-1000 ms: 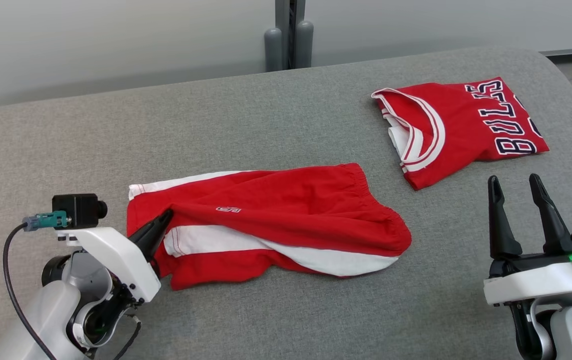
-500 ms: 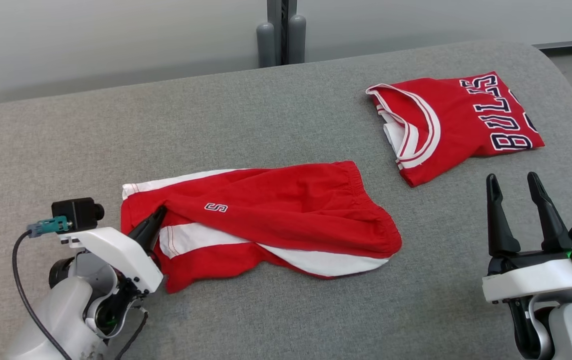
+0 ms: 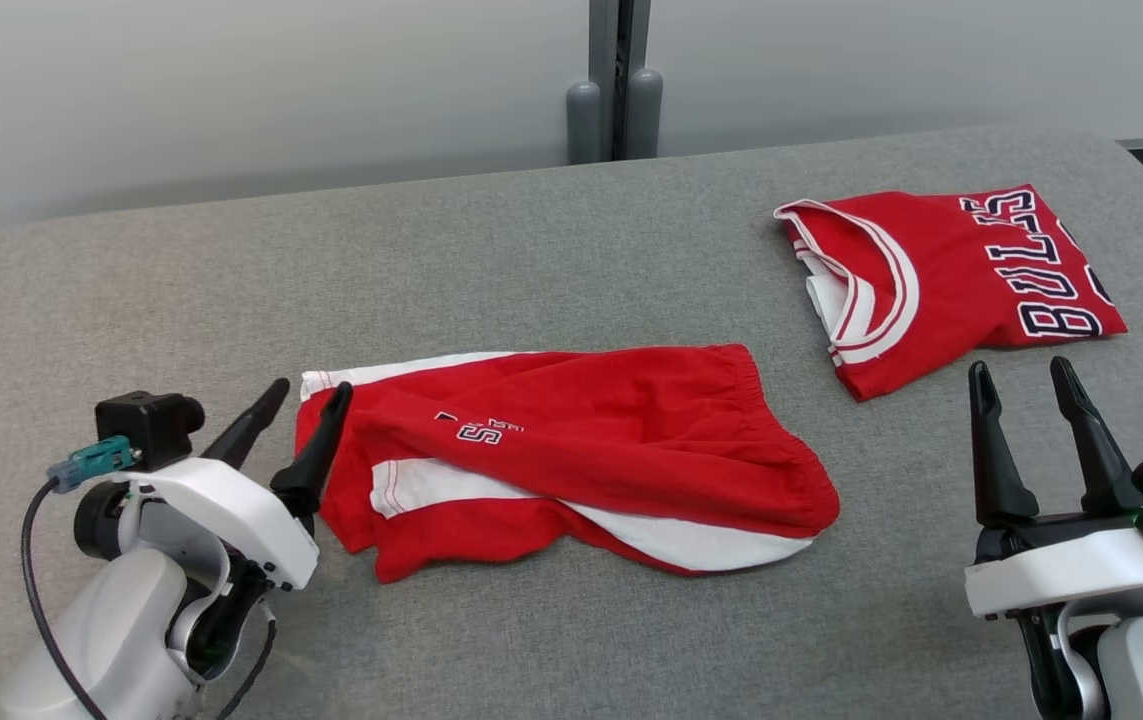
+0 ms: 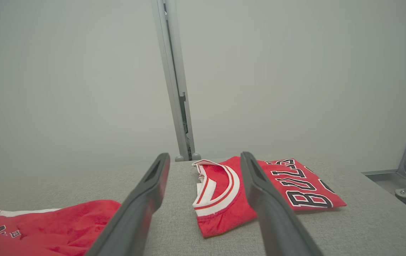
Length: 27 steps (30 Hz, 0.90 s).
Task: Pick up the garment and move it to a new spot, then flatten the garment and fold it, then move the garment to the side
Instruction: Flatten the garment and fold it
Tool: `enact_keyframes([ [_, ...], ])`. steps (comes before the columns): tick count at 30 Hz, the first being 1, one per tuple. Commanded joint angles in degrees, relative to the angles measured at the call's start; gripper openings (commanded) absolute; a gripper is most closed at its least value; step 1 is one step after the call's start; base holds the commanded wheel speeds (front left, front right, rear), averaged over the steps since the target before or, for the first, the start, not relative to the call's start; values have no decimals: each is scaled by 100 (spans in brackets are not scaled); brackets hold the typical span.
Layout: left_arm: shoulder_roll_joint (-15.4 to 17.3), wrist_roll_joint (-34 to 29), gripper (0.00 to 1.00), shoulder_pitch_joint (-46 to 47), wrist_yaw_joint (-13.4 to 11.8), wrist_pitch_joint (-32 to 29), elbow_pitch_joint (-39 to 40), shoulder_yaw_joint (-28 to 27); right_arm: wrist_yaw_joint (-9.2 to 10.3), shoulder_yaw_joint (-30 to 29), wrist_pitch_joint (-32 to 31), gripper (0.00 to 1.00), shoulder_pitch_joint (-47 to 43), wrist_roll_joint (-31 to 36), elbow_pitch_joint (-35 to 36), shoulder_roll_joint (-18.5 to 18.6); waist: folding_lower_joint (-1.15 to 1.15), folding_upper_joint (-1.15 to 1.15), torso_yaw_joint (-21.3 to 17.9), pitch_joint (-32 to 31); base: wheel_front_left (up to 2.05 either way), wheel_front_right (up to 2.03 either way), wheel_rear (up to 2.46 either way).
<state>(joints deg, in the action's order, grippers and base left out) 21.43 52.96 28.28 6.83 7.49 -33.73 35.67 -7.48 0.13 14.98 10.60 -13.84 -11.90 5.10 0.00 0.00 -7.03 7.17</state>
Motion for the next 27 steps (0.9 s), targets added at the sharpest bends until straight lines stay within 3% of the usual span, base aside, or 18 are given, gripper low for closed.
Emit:
enact_keyframes([
  [1, 91, -75, 100, -102, -87, 128, 107, -34, -4, -25, 24, 100, -56, -13, 37, 27, 0, 0, 73, -77, 0, 0, 0],
  [5, 336, -316, 100, -268, -423, 459, 600, -141, -3, -10, 24, 100, -145, -13, 80, 18, 0, 0, 206, -204, 0, 0, 0],
  [10, 601, -587, 100, -719, -1033, 685, 1553, -448, -4, 9, 24, 100, -198, 4, 120, -3, 0, 0, 323, -315, 0, 0, 0],
  [16, 681, -898, 100, -1516, -1580, 769, 2551, -925, -3, -132, 24, 100, -373, 33, 219, -38, 0, 0, 468, -366, 0, 0, 0],
  [21, 334, -1289, 100, -2136, -1764, 768, 3069, -1348, -4, -221, 24, 100, -537, 40, 300, -96, 0, 0, 522, -355, 0, 0, 0],
  [27, -155, -1701, 100, -2583, -1631, 768, 3261, -1692, -4, -350, 24, 100, -720, 42, 351, -135, 0, 0, 548, -344, 0, 0, 0],
])
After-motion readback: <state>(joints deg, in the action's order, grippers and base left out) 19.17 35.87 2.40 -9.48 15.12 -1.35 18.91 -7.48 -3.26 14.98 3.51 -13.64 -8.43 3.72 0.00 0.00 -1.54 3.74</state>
